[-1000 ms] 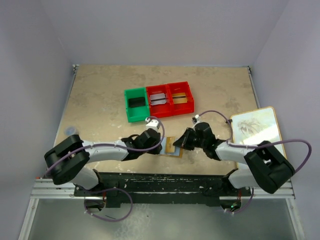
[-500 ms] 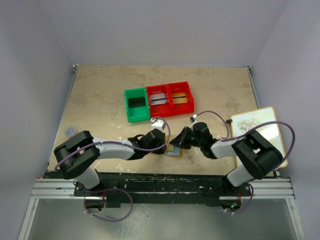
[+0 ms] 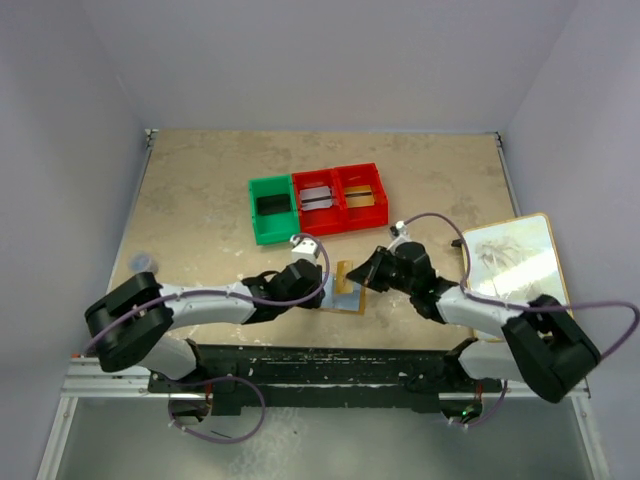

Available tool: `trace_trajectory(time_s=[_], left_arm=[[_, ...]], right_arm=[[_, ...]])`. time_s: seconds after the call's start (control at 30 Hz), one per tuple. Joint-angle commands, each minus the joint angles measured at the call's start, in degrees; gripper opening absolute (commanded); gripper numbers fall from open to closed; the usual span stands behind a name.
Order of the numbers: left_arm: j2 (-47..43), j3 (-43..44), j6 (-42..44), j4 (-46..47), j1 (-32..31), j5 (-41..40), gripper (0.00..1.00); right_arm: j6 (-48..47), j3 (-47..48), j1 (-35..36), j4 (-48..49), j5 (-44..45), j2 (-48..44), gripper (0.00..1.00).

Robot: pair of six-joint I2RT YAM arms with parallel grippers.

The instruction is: Take the credit cards out of the card holder

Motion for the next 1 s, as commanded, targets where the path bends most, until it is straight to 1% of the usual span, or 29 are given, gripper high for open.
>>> trace_trajectory(time_s=[0.0,0.07,0.13,0.2,0.27,0.33,0.4,0.47,0.6,0.8,0.9,0.97], left_arm=[[-7.5,-1.1,-0.6,-2.7,-0.4,-4.9,0.28],[-9.7,-1.3,-0.4,-4.1,-0.3,-7.2,0.32],[-11.7,-1.4,-0.1,-5.9,-0.3,-10.0,0.39],[-14.0,-1.9,0.0,-7.2,-0.2,-12.4,0.49],[-15.5,-2.3,-0.2,-8.6,-0.1,-14.4,0.58],[-17.0,-2.7,-0.6,-10.0,0.0,-16.4,0.62],[-18.9,-3.1,-1.2,-11.3,0.0,-18.4,0.65],[-20.8,-3.6,-2.1,-12.5,0.0,-20.2,0.66],[-24.2,-4.2,-4.0,-16.1,0.0,-24.7,0.67],[-29.6,-2.5,-8.3,-24.7,0.0,-34.9,0.67],[-31.7,-0.4,-7.7,-28.6,-0.1,-37.9,0.67],[-33.2,1.4,-5.8,-30.6,-0.1,-38.3,0.67]], right_arm=[[-7.5,1.8,0.2,-7.4,7.9,-9.4,0.00],[-11.5,2.6,0.3,-10.2,11.1,-13.9,0.00],[-16.6,3.6,0.2,-12.0,15.0,-17.0,0.00],[-22.5,4.5,0.3,-12.6,19.4,-19.6,0.00],[-31.0,5.4,0.2,-11.2,20.5,-21.3,0.00],[-40.1,6.0,0.2,-8.8,20.4,-21.9,0.00],[-45.6,8.0,0.2,-8.9,23.2,-21.6,0.00],[-50.7,9.8,0.2,-8.4,25.8,-20.6,0.00],[-58.6,13.2,0.3,-7.9,25.6,-17.1,0.00],[-63.0,15.5,0.1,-4.4,27.0,-12.0,0.00],[-66.6,17.6,-0.4,-3.1,26.6,-8.6,0.00],[-69.4,19.8,-1.6,-3.1,23.5,-5.4,0.00]])
